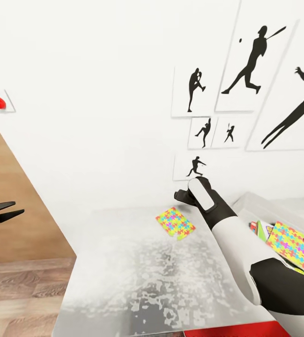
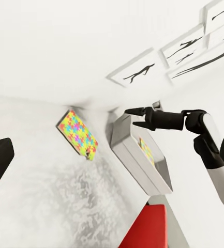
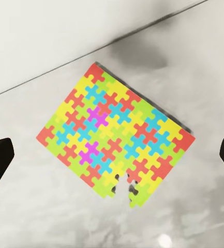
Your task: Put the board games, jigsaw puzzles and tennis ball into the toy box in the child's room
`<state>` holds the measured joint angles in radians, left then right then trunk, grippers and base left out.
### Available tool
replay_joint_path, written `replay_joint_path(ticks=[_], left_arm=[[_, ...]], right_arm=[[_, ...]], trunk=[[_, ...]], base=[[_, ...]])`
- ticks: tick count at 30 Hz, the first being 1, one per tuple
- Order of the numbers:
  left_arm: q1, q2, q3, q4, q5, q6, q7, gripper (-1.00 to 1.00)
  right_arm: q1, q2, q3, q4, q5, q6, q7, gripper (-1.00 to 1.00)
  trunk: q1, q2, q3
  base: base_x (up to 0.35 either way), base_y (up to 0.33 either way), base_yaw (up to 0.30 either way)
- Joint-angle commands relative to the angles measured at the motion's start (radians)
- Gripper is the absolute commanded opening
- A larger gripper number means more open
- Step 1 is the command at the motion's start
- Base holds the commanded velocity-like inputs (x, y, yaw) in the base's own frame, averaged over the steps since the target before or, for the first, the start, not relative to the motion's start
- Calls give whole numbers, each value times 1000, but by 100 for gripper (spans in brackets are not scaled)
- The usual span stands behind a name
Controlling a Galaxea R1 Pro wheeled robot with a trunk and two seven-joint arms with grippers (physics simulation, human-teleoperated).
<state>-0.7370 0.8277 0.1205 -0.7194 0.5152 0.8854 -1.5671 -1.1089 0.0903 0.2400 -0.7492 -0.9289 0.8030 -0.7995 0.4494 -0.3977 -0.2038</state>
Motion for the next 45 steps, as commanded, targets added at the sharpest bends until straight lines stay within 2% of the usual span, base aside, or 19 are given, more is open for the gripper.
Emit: replay_joint_path(ticks=[1, 12, 18, 24, 32, 45], left_arm=[[-1, 0, -1, 0, 0, 11, -4, 100], [-1, 1, -1, 0, 0, 10, -4, 100], [-1, 1, -1, 1, -3, 9, -4, 100], [-1, 1, -1, 0, -3, 8, -4, 100], [-1, 1, 0, 1, -3, 7, -4, 100], [-1, 1, 0, 2, -3, 7, -4, 100]], right_arm=[[-3, 0, 3, -1, -10, 1, -10, 100], [-96, 3, 14, 29, -8, 23, -10, 100], [-173, 11, 30, 98, 12, 63, -10, 100], [-226, 20, 34, 166, 17, 77, -10, 100], [-268, 30, 36, 192, 19, 122, 0, 100], [-305, 56, 35, 190, 18, 208, 9, 100]], trunk=[[1, -2, -4], [1, -2, -22], [1, -2, -32], [1, -2, -42], [1, -2, -55], [1, -2, -76]], base=[[0, 0, 0], [0, 0, 0], [0, 0, 0], [0, 0, 0], [0, 0, 0], [0, 0, 0]])
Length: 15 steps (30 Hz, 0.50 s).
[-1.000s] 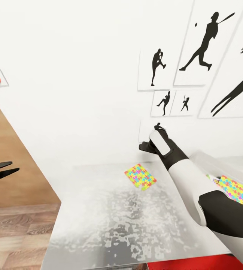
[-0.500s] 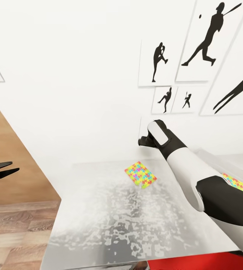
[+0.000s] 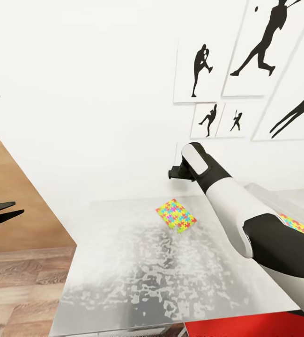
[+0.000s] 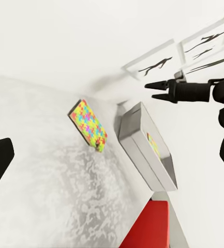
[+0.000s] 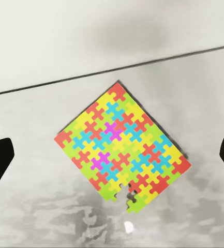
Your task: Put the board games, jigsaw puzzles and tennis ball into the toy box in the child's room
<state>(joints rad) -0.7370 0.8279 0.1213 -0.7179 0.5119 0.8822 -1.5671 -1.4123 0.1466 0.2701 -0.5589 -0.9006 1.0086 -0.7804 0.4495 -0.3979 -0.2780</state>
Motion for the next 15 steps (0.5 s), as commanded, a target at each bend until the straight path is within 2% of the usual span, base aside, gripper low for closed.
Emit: replay_joint_path(ticks=[1, 15], left_arm=[[-1, 0, -1, 0, 0, 11, -4, 100], [-1, 0, -1, 1, 0, 9, -4, 100]], right_arm=[[-2, 0, 5, -1, -10, 7, -10, 100], [-7, 1, 4, -6, -11, 28, -10, 100]], trunk=[[1, -2, -4], [1, -2, -12]], base=[[0, 0, 0], [0, 0, 0]])
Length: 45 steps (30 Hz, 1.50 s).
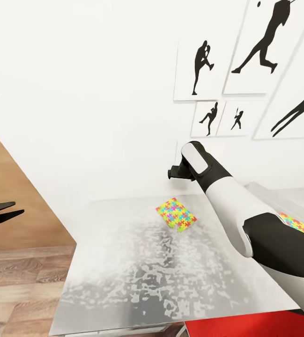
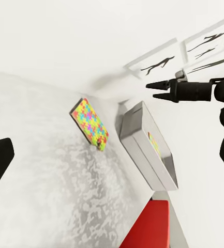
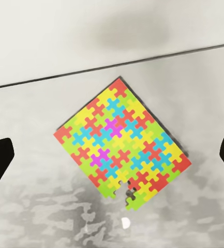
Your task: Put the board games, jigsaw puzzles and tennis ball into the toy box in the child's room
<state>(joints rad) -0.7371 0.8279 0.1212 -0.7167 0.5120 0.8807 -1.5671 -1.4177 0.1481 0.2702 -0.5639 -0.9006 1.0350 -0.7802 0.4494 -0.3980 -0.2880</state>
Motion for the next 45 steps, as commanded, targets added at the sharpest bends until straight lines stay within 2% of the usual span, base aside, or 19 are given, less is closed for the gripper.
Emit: replay_joint_path(ticks=[1, 13, 45], left_arm=[[-1, 0, -1, 0, 0, 10, -4, 100], [-1, 0, 0, 0, 0, 9, -4, 100], [-1, 2, 0, 0, 0, 9, -4, 100]], right_arm=[[-1, -1, 4, -1, -11, 2, -10, 100], [-1, -1, 4, 0, -9, 0, -10, 100], [0, -2, 4, 7, -8, -4, -8, 100]], trunk=[[1, -2, -2], [1, -2, -4], [1, -2, -55]], base=[[0, 0, 0], [0, 0, 0], [0, 0, 0]])
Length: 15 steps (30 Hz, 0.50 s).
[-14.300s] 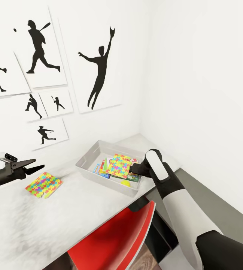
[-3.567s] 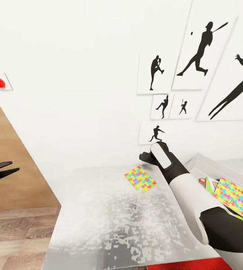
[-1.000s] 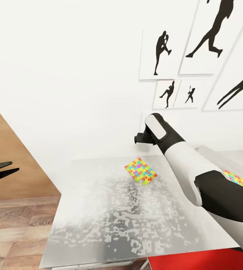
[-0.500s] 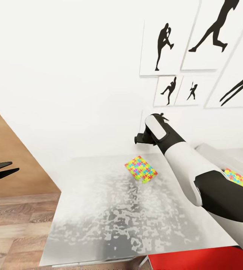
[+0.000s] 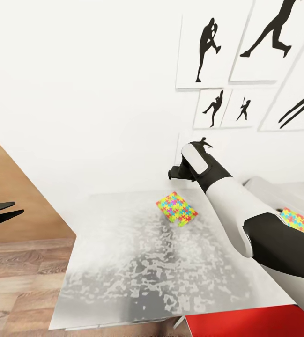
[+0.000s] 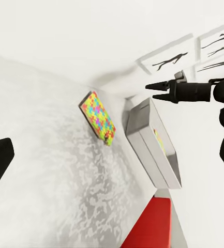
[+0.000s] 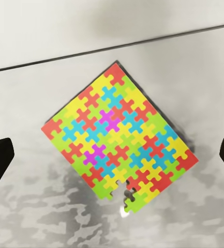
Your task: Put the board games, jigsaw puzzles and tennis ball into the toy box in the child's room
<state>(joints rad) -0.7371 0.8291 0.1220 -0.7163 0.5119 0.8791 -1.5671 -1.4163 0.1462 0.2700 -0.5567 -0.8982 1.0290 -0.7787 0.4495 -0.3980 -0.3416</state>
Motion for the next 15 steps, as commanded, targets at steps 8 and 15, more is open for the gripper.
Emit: replay_joint_path(ticks=[8, 15], left_arm=[[-1, 1, -1, 15, 0, 10, -4, 100], [-1, 1, -1, 18, 0, 9, -4, 100]], right_arm=[[-1, -1, 5, -2, -11, 2, -10, 100], [-1, -1, 6, -3, -11, 2, -10, 100]], trunk=[[1, -2, -15], [1, -2, -26]], base=[[0, 0, 0], [0, 0, 0]])
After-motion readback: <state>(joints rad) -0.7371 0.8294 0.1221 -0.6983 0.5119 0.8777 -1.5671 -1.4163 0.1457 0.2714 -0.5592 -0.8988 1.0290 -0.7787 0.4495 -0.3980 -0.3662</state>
